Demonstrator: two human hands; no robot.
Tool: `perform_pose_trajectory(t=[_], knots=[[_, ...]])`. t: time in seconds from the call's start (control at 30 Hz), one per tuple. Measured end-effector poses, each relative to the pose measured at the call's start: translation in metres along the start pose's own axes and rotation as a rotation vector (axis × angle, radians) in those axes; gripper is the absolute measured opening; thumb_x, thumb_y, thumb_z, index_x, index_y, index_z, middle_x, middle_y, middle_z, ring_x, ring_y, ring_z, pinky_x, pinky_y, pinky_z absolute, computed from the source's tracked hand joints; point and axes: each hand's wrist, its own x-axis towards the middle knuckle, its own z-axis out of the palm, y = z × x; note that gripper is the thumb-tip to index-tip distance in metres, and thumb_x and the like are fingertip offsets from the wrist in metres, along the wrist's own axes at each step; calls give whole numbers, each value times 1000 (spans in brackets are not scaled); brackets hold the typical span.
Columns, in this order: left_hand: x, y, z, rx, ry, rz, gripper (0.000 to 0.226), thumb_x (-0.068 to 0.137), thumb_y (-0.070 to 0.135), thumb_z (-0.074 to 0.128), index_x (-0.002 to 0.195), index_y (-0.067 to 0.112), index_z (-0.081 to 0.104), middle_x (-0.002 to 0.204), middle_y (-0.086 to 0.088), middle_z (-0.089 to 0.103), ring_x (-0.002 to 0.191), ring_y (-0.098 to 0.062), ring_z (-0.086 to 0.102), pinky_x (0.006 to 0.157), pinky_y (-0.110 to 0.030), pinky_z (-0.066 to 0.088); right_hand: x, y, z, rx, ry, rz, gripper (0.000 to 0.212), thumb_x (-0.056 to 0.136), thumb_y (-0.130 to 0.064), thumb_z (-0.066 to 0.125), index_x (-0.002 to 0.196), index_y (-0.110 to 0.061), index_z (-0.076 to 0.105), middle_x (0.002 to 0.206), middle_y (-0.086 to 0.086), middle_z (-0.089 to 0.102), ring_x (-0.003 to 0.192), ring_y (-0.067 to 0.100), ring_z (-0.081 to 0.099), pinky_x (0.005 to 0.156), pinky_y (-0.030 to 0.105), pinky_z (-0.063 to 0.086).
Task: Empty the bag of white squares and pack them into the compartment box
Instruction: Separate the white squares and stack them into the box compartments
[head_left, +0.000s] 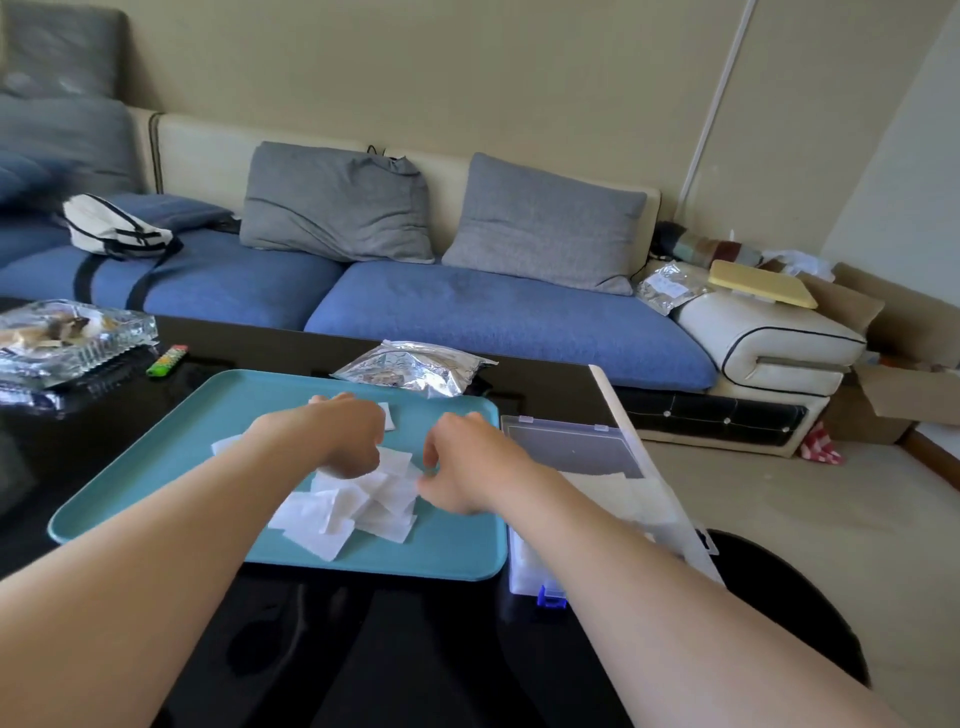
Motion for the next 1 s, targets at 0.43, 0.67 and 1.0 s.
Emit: perform_pose_trajectory(t=[0.43, 0.67, 1.0], knots=[[7, -55, 20, 12, -59, -127, 44, 101, 19, 39, 144, 25, 45, 154, -11, 37, 137, -39, 37, 113, -48, 36, 22, -38, 20, -169, -85, -125, 46, 93, -15, 59, 139, -17, 54, 127, 14, 58, 110, 41, 62, 75, 37, 42], [6, -50, 22, -30, -164, -304, 43, 108, 12, 27, 150, 5, 34, 155, -19, 31, 134, -34, 44, 106, -38, 39, 26, -39, 15, -194, -68, -157, 30, 95, -18, 53, 121, -16, 67, 113, 12, 62, 98, 40, 63, 76, 40, 51], [10, -54, 26, -243, 37, -226, 15, 84, 10, 52, 70, 11, 48, 90, -26, 55, 115, -39, 60, 77, -46, 52, 29, -34, 6, -190, 56, -127, 12, 92, -8, 54, 88, -14, 63, 88, 5, 49, 79, 38, 56, 65, 37, 43]])
